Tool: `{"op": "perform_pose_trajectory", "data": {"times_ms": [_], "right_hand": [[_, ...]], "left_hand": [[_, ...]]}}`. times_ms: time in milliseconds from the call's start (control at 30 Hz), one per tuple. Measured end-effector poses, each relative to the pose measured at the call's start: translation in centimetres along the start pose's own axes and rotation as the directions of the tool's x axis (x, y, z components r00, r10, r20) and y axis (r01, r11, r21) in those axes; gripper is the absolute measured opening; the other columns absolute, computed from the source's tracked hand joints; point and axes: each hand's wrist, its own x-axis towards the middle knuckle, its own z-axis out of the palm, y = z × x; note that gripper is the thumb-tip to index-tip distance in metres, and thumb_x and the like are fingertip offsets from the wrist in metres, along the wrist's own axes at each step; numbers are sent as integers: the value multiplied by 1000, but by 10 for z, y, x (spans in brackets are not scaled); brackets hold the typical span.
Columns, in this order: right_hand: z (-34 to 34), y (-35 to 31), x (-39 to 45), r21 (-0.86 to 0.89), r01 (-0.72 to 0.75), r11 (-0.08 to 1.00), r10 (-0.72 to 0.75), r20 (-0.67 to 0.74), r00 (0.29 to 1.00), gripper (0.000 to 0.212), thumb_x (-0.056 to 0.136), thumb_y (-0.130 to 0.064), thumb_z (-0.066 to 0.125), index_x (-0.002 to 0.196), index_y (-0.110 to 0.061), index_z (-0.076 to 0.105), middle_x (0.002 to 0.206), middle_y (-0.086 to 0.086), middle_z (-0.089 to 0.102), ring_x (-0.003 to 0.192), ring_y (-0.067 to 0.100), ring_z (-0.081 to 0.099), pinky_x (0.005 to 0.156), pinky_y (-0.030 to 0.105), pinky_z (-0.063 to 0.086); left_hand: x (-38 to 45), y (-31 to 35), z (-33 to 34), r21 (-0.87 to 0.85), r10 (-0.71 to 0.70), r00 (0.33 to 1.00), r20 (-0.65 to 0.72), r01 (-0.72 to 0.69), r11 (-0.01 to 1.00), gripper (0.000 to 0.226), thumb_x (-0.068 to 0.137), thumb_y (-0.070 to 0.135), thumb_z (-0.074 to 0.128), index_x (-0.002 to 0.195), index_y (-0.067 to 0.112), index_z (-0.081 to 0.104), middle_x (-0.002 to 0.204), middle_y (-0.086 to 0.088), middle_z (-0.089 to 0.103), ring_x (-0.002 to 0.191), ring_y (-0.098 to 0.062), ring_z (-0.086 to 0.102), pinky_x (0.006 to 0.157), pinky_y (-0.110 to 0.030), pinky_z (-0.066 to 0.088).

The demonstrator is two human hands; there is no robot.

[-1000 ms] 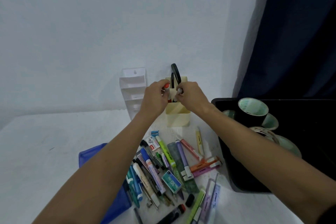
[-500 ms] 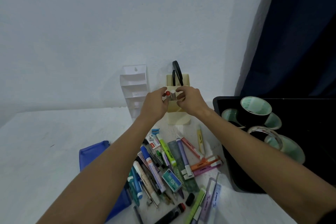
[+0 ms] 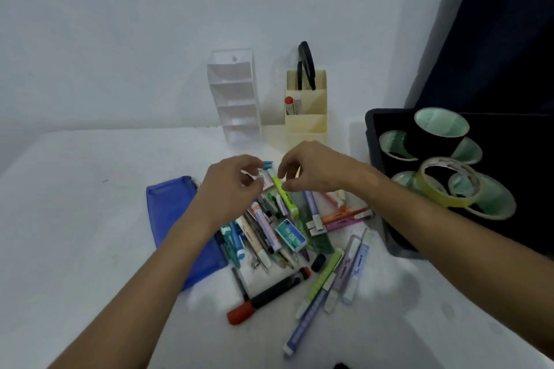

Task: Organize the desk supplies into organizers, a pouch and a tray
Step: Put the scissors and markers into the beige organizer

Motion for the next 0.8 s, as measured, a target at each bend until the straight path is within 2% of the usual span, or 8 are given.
{"op": "perform_pose_trajectory", "data": {"times_ms": [133, 233, 300, 400, 533, 633, 733, 800], "right_hand": [[20, -10, -6, -136, 3, 991, 21, 173, 985, 24, 81, -25, 72, 103, -17, 71, 90, -6, 66, 78, 9, 59, 66, 20, 45], [31, -16, -6, -158, -19, 987, 51, 200, 979, 21, 81, -31, 72, 97, -18, 73, 93, -4, 69, 81, 11, 61, 73, 28, 52], [43, -24, -8, -142, -33, 989, 61, 197, 978, 23, 79, -39, 72, 88, -18, 74, 89, -4, 71, 79, 12, 64, 73, 32, 54], [61, -34, -11, -170, -66, 983, 103, 221, 970, 34, 78, -40, 74, 86, -7, 72, 83, 5, 71, 76, 18, 67, 70, 34, 56], [67, -37, -13, -182, -117, 976, 156, 217, 964, 37, 78, -38, 74, 91, -4, 70, 86, 10, 69, 78, 22, 67, 70, 33, 56], [65, -38, -14, -135, -160, 978, 186, 204, 961, 29, 79, -30, 72, 90, -2, 70, 78, 11, 66, 65, 19, 59, 59, 29, 50], [64, -36, -12, -89, -221, 971, 235, 195, 952, 21, 79, -25, 69, 75, -5, 66, 57, 2, 49, 49, 13, 44, 45, 23, 36], [64, -35, -10, -68, -255, 965, 264, 192, 945, 29, 79, -26, 68, 61, -11, 52, 54, 0, 41, 46, 12, 38, 42, 22, 31]], "left_hand": [[-51, -13, 1, 22, -54, 975, 215, 50, 998, 12, 84, 20, 67, 93, 27, 68, 83, 10, 70, 72, -1, 64, 65, -9, 48], [-78, -21, 8, 45, -45, 941, 335, 31, 998, 10, 81, 25, 72, 81, 31, 64, 69, 12, 63, 65, 4, 58, 57, -8, 44], [-92, -23, 14, 47, -11, 924, 382, -7, 999, 9, 79, 31, 75, 84, 27, 68, 70, 15, 61, 68, 4, 57, 57, -8, 43], [-106, -26, 27, 65, 52, 908, 416, -87, 994, 24, 77, 43, 74, 90, 24, 72, 78, 14, 61, 69, -2, 57, 60, -13, 46], [-112, -29, 41, 150, 118, 894, 431, -200, 968, 32, 80, 52, 65, 90, 22, 71, 83, 6, 62, 75, -8, 56, 67, -36, 50], [-110, -32, 43, 187, 134, 888, 439, -237, 954, 28, 85, 47, 60, 87, 21, 70, 81, 6, 60, 74, -10, 55, 65, -36, 50], [-104, -32, 43, 241, 162, 897, 411, -278, 930, 31, 87, 45, 54, 109, 28, 68, 102, 7, 63, 94, -9, 57, 75, -34, 52], [-101, -31, 43, 270, 185, 917, 354, -289, 919, 30, 90, 38, 56, 118, 31, 65, 110, 8, 60, 104, -10, 54, 80, -32, 52]]}}
